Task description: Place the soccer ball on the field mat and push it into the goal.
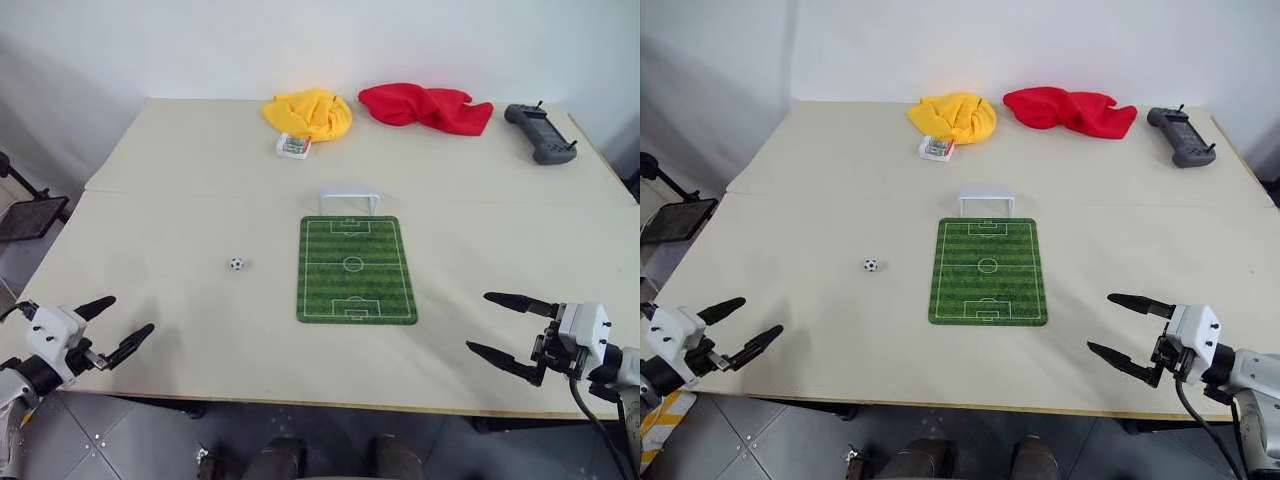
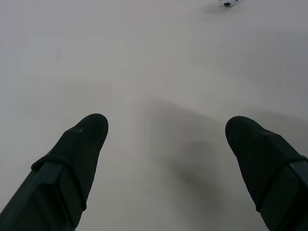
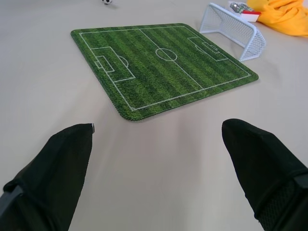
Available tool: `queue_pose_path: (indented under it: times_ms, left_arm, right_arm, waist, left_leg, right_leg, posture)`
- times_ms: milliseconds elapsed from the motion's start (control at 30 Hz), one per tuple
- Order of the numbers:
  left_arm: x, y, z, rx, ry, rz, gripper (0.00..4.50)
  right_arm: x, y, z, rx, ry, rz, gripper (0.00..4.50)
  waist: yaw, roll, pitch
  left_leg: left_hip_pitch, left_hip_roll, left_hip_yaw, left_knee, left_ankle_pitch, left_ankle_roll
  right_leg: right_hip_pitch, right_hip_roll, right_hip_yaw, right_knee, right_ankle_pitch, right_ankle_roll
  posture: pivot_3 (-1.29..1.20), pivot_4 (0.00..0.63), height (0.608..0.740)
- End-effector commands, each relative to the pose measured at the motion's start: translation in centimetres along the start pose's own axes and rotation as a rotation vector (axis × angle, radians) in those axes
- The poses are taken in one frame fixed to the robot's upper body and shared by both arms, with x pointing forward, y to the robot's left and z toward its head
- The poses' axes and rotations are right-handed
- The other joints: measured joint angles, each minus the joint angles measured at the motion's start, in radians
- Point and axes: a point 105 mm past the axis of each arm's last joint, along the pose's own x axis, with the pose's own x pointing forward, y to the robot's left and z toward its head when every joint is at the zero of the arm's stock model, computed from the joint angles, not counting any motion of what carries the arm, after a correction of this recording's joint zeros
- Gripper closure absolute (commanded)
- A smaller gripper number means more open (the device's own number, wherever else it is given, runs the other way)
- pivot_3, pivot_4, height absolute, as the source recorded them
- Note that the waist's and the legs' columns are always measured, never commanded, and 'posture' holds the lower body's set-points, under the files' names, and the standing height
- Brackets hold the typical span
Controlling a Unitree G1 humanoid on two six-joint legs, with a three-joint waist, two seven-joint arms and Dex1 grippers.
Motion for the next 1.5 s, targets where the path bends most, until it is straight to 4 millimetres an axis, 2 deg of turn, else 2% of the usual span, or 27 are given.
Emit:
queue_pose_path:
  times_ms: [33,167,233,367,467,567,667,800,867,1067,1333,1500]
  left_arm:
    - [-0.2,0.5,0.6,0.027,-0.034,0.026,0.06]
    - [-0.2,0.3,0.3,-0.032,-0.045,0.025,0.06]
    - [-0.7,0.6,-0.2,-0.052,-0.043,0.041,0.06]
    - [-2.0,2.3,-1.6,-0.12,-0.022,0.086,0.06]
    - [-2.8,2.9,-2.5,-0.131,0.012,0.078,0.06]
    - [-2.1,2.7,-1.8,-0.142,-0.02,0.028,0.06]
    - [0.5,1.3,0.5,-0.172,-0.109,-0.073,0.06]
    - [4.8,-0.9,5.0,-0.193,-0.233,-0.187,0.06]
    - [6.6,-1.8,6.1,-0.191,-0.238,-0.221,0.06]
    - [10.0,-2.7,6.7,-0.193,-0.194,-0.239,0.06]
    - [12.4,-3.0,5.2,-0.221,-0.146,-0.205,0.06]
    - [14.2,-3.6,6.0,-0.219,-0.181,-0.202,0.06]
  right_arm:
    - [0.0,0.2,0.4,-0.018,-0.018,0.013,0.0]
    - [0.5,0.1,1.3,0.039,-0.083,-0.015,0.0]
    - [1.3,0.1,3.3,0.035,-0.217,-0.035,0.0]
    - [2.5,1.2,6.2,-0.007,-0.375,-0.01,0.0]
    - [3.0,2.2,6.8,-0.028,-0.402,0.032,0.0]
    - [3.1,2.5,6.8,-0.074,-0.402,0.043,0.0]
    - [2.6,2.4,6.4,-0.089,-0.379,0.047,0.0]
    - [1.9,2.0,5.6,-0.076,-0.336,0.036,0.0]
    - [1.7,2.1,5.4,-0.078,-0.322,0.038,0.0]
    - [1.7,2.3,5.3,-0.057,-0.309,0.041,0.0]
    - [1.7,3.3,5.0,-0.025,-0.305,0.016,0.0]
    - [1.7,3.9,4.9,0.001,-0.305,-0.002,0.0]
  waist:
    - [-0.001,0.0,0.0]
    - [-0.005,0.0,0.0]
    - [-0.007,0.0,0.0]
    - [-0.006,0.0,0.0]
    - [-0.004,0.0,0.0]
    - [0.004,0.0,0.0]
    - [0.016,0.0,0.0]
    - [0.025,-0.001,0.0]
    - [0.021,-0.001,0.0]
    - [-0.005,-0.001,0.0]
    - [0.001,-0.001,0.0]
    - [0.019,-0.001,0.0]
  left_leg:
    - [0.0,0.0,0.001,0.0,0.0,0.0]
    - [0.001,0.004,0.006,0.0,-0.001,-0.001]
    - [0.001,0.006,0.009,0.0,-0.002,-0.002]
    - [0.002,0.012,0.011,0.0,-0.004,-0.005]
    - [0.002,0.015,0.012,0.0,-0.005,-0.006]
    - [0.002,0.015,0.012,0.001,-0.005,-0.005]
    - [0.002,0.014,0.013,0.001,-0.005,-0.005]
    - [0.002,0.014,0.012,0.002,-0.005,-0.005]
    - [0.002,0.014,0.013,0.002,-0.005,-0.005]
    - [0.003,0.019,0.018,0.0,-0.006,-0.007]
    - [0.002,0.02,0.022,0.001,-0.006,-0.007]
    - [0.002,0.019,0.023,0.002,-0.006,-0.007]
  right_leg:
    - [-0.001,0.0,0.001,0.0,0.0,0.0]
    - [-0.004,0.004,0.008,0.002,0.0,0.0]
    - [-0.005,0.007,0.012,0.002,0.0,-0.001]
    - [-0.006,0.014,0.016,0.002,0.001,-0.003]
    - [-0.006,0.016,0.016,0.002,0.001,-0.004]
    - [-0.006,0.016,0.016,0.002,0.001,-0.004]
    - [-0.006,0.016,0.017,0.002,0.001,-0.004]
    - [-0.006,0.016,0.02,0.002,0.002,-0.005]
    - [-0.006,0.016,0.02,0.002,0.002,-0.005]
    - [-0.01,0.02,0.021,0.005,0.002,-0.006]
    - [-0.013,0.021,0.025,0.006,0.002,-0.006]
    - [-0.013,0.021,0.026,0.005,0.003,-0.006]
  posture:
    - [0.0,0.15,0.74]
    - [0.0,0.15,0.74]
    - [0.0,0.15,0.74]
    - [0.0,0.15,0.74]
    - [0.0,0.15,0.74]
    - [0.0,0.15,0.74]
    - [0.0,0.15,0.74]
    - [0.0,0.15,0.74]
    - [0.0,0.15,0.74]
    - [0.0,0.15,0.74]
    - [0.0,0.15,0.74]
    - [0.0,0.15,0.74]
